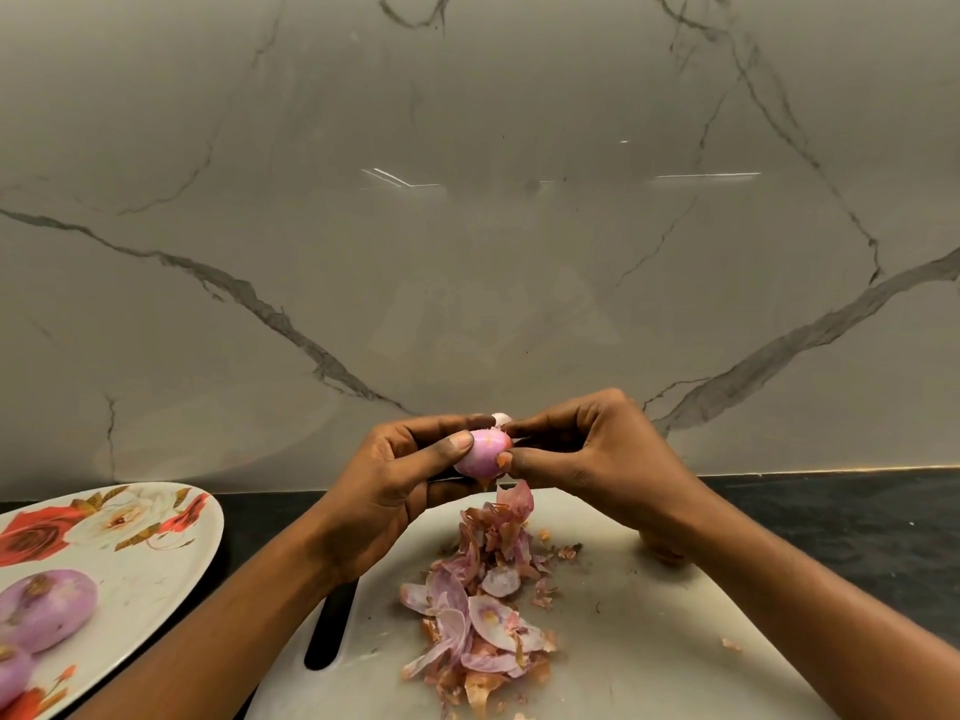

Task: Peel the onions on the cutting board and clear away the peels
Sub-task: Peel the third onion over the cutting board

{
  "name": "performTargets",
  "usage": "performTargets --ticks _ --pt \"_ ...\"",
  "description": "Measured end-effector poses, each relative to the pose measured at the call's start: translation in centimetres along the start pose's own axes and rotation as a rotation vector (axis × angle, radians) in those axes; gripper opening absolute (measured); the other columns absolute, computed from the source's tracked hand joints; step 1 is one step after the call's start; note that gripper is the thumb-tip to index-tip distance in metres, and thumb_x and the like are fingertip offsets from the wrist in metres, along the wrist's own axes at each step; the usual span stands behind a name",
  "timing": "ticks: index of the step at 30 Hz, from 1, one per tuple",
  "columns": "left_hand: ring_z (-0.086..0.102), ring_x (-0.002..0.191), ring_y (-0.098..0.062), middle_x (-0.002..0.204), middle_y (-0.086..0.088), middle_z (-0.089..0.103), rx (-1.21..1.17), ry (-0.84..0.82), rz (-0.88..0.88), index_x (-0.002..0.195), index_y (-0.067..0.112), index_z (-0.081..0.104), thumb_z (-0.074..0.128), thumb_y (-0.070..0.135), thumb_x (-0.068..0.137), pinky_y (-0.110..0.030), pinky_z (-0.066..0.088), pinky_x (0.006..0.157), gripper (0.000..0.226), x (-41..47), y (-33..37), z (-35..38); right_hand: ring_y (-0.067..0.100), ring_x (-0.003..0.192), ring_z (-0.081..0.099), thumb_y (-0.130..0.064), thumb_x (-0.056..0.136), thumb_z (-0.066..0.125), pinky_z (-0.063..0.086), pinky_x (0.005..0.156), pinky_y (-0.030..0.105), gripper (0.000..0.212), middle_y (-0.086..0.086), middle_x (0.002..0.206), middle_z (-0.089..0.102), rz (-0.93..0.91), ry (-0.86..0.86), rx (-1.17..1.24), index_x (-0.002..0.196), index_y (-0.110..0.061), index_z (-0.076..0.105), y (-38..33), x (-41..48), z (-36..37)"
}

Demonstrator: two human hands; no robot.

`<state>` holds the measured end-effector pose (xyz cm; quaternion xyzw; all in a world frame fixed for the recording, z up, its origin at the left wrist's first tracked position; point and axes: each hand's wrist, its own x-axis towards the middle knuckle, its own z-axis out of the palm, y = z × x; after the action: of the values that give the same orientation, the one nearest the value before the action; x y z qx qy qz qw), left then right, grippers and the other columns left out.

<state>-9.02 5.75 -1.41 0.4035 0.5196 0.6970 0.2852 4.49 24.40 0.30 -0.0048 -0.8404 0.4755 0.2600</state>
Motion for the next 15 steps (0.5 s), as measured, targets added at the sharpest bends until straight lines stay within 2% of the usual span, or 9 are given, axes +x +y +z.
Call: performTargets --ticks 7,10,15 --pt "0.069 0.12 -0.042 0.134 -0.021 0.07 -0.003 -0.023 0.011 0.131 0.001 0.07 0.067 0.013 0.098 -0.037 0.063 0.093 0.036 0.0 -0.1 -0.26 0.013 0.09 0.081 -0.017 0.083 0.089 0.067 0.084 0.038 0.029 -0.003 0.098 0.083 -0.022 0.002 -0.042 0.111 -0.016 0.083 0.24 -0.01 -0.15" --pt "0.069 0.119 -0.043 0.133 -0.022 0.07 -0.047 -0.044 -0.003 0.127 0.003 0.073 0.069 0.016 0.09 -0.035 0.064 0.09 0.039 -0.1 0.03 -0.12 0.016 0.085 0.081 -0.005 0.088 0.081 0.067 0.082 0.04 0.023 -0.002 0.094 0.083 -0.038 0.061 -0.054 0.108 -0.016 0.084 0.6 0.14 -0.22" --pt "0.068 0.122 -0.044 0.136 -0.021 0.068 -0.078 -0.052 0.004 0.126 0.004 0.074 0.069 0.015 0.09 -0.038 0.063 0.093 0.038 0.01 0.1 -0.24 0.012 0.084 0.08 0.0 0.091 0.075 0.067 0.079 0.032 0.026 -0.005 0.091 0.083 -0.06 0.082 -0.067 0.107 -0.019 0.085 0.26 0.12 -0.29"
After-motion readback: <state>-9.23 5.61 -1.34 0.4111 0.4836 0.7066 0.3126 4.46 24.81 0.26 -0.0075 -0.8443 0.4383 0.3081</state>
